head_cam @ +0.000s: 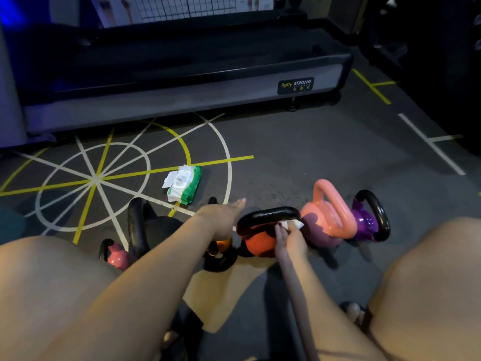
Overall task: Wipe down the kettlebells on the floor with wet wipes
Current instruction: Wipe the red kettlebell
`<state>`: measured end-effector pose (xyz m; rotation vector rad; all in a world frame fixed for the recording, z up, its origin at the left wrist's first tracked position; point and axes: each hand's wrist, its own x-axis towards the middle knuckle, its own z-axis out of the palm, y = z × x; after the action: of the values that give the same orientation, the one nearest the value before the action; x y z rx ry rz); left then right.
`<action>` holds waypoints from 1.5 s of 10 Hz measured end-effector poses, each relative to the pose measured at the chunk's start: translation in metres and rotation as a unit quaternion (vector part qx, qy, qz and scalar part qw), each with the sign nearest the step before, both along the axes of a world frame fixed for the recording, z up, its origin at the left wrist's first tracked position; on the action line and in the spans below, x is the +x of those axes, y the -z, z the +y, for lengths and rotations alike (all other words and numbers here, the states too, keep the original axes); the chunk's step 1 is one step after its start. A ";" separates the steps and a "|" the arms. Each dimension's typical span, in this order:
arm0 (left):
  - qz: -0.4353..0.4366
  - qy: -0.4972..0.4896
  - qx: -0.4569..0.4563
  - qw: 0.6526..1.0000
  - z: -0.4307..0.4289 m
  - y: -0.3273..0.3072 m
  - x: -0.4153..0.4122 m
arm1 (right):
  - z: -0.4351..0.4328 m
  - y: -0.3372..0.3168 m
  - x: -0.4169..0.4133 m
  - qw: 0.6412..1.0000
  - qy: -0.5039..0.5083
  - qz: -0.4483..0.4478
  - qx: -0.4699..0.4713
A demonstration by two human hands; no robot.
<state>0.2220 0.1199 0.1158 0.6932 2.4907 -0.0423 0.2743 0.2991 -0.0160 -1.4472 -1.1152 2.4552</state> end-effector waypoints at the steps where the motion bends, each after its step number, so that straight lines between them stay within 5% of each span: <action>1: -0.048 -0.056 0.055 0.996 -0.003 0.012 0.006 | -0.002 -0.005 -0.003 0.987 0.137 0.035 -0.077; 2: -0.028 -0.101 0.091 0.990 0.005 0.035 0.012 | -0.001 -0.015 -0.012 0.969 0.221 0.006 -0.107; 5: -0.001 -0.177 0.142 0.974 0.014 0.045 -0.005 | -0.020 -0.006 -0.017 0.984 0.133 0.043 -0.111; 7: 0.004 -0.189 0.140 0.972 0.018 0.042 -0.012 | -0.016 -0.015 -0.019 0.969 0.193 0.037 -0.152; 9: 0.012 -0.200 0.151 0.968 0.020 0.044 -0.019 | -0.046 -0.011 0.006 0.993 0.052 0.092 -0.046; 11: 0.006 -0.210 0.154 0.965 0.021 0.044 -0.021 | -0.021 -0.007 -0.002 0.970 -0.160 0.034 0.182; 13: -0.004 -0.210 0.167 0.963 0.018 0.044 -0.018 | -0.030 -0.004 0.005 0.989 -0.085 0.056 0.107; 14: -0.016 -0.205 0.179 0.962 0.013 0.045 -0.023 | -0.047 -0.009 0.014 0.980 -0.107 0.022 0.164; 15: -0.014 -0.212 0.187 0.959 0.011 0.046 -0.025 | -0.045 -0.013 0.017 0.986 -0.133 0.044 0.092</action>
<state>0.1973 0.1307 0.0697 0.2831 2.5898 0.6054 0.2915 0.2543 -0.0035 -1.1947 -1.5572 2.4707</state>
